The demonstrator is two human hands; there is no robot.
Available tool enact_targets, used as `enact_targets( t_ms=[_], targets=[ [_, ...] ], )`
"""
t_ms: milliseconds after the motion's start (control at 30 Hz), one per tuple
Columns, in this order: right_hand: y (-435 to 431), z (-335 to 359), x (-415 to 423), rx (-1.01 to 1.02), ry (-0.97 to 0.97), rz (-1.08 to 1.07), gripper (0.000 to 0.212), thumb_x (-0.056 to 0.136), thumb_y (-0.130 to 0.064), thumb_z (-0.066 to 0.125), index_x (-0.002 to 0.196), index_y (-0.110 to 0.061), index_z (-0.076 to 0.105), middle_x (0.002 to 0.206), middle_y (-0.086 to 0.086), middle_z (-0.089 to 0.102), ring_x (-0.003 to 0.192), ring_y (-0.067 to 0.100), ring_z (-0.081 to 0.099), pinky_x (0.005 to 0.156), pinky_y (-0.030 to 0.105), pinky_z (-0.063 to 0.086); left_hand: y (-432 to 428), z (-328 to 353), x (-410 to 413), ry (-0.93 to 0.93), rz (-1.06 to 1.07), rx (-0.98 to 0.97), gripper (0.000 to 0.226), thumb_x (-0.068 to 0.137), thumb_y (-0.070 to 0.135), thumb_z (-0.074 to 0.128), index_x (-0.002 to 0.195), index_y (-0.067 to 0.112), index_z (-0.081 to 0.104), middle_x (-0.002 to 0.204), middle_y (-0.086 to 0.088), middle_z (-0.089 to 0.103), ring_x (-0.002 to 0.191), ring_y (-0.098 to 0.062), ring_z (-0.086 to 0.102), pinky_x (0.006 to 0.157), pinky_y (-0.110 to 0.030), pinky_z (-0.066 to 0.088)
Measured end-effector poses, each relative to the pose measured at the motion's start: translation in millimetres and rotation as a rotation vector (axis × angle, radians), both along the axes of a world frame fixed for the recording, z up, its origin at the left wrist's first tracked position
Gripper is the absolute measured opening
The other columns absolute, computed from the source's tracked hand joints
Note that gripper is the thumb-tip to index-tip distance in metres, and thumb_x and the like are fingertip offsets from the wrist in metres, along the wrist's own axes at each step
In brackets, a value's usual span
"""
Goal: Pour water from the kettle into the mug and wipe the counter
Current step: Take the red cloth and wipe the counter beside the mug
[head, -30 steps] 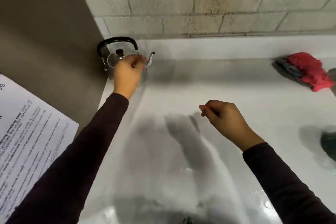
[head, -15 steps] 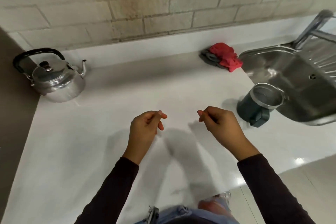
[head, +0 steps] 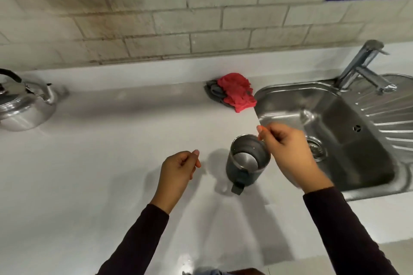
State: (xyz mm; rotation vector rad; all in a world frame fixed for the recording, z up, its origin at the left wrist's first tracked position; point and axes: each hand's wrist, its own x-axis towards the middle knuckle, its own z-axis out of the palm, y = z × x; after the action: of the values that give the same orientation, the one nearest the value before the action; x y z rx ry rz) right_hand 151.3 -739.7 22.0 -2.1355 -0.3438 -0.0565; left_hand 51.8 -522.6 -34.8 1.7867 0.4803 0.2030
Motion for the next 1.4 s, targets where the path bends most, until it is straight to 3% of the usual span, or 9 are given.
enact_targets(
  t_ms=[133, 267, 433, 600, 800, 933, 1067, 1267, 1400],
  targets=[
    [-13.8, -0.5, 77.1, -0.107, -0.012, 0.083, 0.026, 0.087, -0.028, 0.058, 0.066, -0.015, 0.063, 0.060, 0.016, 0.062, 0.054, 0.025, 0.051, 0.054, 0.034, 0.042, -27.7, 2.8, 15.1, 0.016, 0.116, 0.012, 0.042, 0.090, 0.035, 0.053, 0.050, 0.026, 0.058, 0.040, 0.009, 0.044, 0.041, -0.003, 0.041, 0.047, -0.010, 0.035],
    [5.2, -16.3, 150.4, -0.256, -0.007, 0.199, 0.013, 0.087, -0.021, 0.057, 0.076, -0.014, 0.057, 0.067, 0.007, 0.056, 0.064, 0.026, 0.051, 0.061, 0.029, 0.036, -43.9, 2.3, 18.2, 0.037, 0.212, 0.008, 0.042, 0.091, 0.032, 0.055, 0.050, 0.022, 0.056, 0.039, 0.007, 0.043, 0.041, -0.005, 0.039, 0.052, -0.020, 0.036],
    [38.1, -50.9, 211.3, -0.441, 0.016, 0.224, 0.018, 0.089, -0.008, 0.046, 0.096, 0.003, 0.058, 0.094, 0.024, 0.065, 0.081, 0.034, 0.058, 0.066, 0.029, 0.037, -46.2, 1.7, 14.0, 0.061, 0.248, 0.048, 0.042, 0.090, 0.034, 0.055, 0.049, 0.023, 0.054, 0.041, 0.004, 0.041, 0.044, -0.007, 0.038, 0.045, -0.010, 0.032],
    [51.6, -73.8, 240.9, -0.601, 0.078, 0.198, 0.029, 0.088, -0.001, 0.040, 0.112, 0.007, 0.053, 0.111, 0.030, 0.062, 0.102, 0.042, 0.058, 0.084, 0.040, 0.045, -39.8, 0.5, 18.4, 0.070, 0.283, 0.056, 0.043, 0.090, 0.030, 0.055, 0.048, 0.022, 0.055, 0.041, 0.002, 0.041, 0.043, -0.006, 0.037, 0.043, -0.008, 0.032],
    [60.0, -83.6, 250.7, -0.575, 0.208, 0.187, 0.026, 0.089, -0.003, 0.040, 0.105, 0.006, 0.058, 0.109, 0.029, 0.063, 0.099, 0.040, 0.059, 0.081, 0.039, 0.044, -41.3, -5.6, 17.2, 0.070, 0.268, 0.017, 0.042, 0.090, 0.029, 0.056, 0.048, 0.024, 0.057, 0.041, 0.002, 0.041, 0.042, -0.006, 0.038, 0.052, -0.013, 0.037],
    [61.7, -86.7, 245.6, -0.399, 0.269, 0.133, 0.032, 0.093, -0.023, 0.041, 0.101, 0.002, 0.058, 0.103, 0.028, 0.064, 0.089, 0.038, 0.059, 0.075, 0.037, 0.044, -41.6, -8.7, 16.4, 0.091, 0.262, -0.020, 0.042, 0.090, 0.029, 0.056, 0.049, 0.023, 0.058, 0.040, 0.002, 0.042, 0.043, -0.007, 0.038, 0.061, -0.024, 0.041],
    [65.2, -83.6, 235.5, -0.422, 0.173, 0.042, 0.034, 0.092, -0.026, 0.047, 0.114, -0.002, 0.056, 0.112, 0.027, 0.057, 0.097, 0.042, 0.058, 0.085, 0.043, 0.049, -42.3, -11.2, 14.4, 0.092, 0.247, -0.016, 0.041, 0.090, 0.032, 0.055, 0.050, 0.024, 0.059, 0.041, 0.003, 0.042, 0.043, -0.006, 0.038, 0.057, -0.023, 0.039],
    [76.3, -48.3, 220.9, -0.366, -0.120, -0.063, 0.027, 0.091, -0.025, 0.049, 0.108, -0.006, 0.056, 0.115, 0.020, 0.052, 0.105, 0.039, 0.048, 0.090, 0.047, 0.040, -45.2, -15.2, 13.8, 0.126, 0.124, -0.034, 0.036, 0.088, 0.039, 0.057, 0.055, 0.027, 0.064, 0.047, 0.006, 0.052, 0.047, -0.003, 0.046, 0.058, -0.020, 0.040],
    [64.9, -8.6, 209.0, -0.119, -0.228, -0.135, 0.019, 0.094, -0.019, 0.042, 0.101, -0.005, 0.053, 0.105, 0.017, 0.058, 0.096, 0.034, 0.053, 0.086, 0.043, 0.041, -53.8, -11.3, 13.5, 0.181, -0.029, -0.093, 0.028, 0.087, 0.047, 0.056, 0.065, 0.039, 0.071, 0.065, 0.022, 0.070, 0.063, 0.009, 0.061, 0.063, -0.010, 0.042]
  ],
)
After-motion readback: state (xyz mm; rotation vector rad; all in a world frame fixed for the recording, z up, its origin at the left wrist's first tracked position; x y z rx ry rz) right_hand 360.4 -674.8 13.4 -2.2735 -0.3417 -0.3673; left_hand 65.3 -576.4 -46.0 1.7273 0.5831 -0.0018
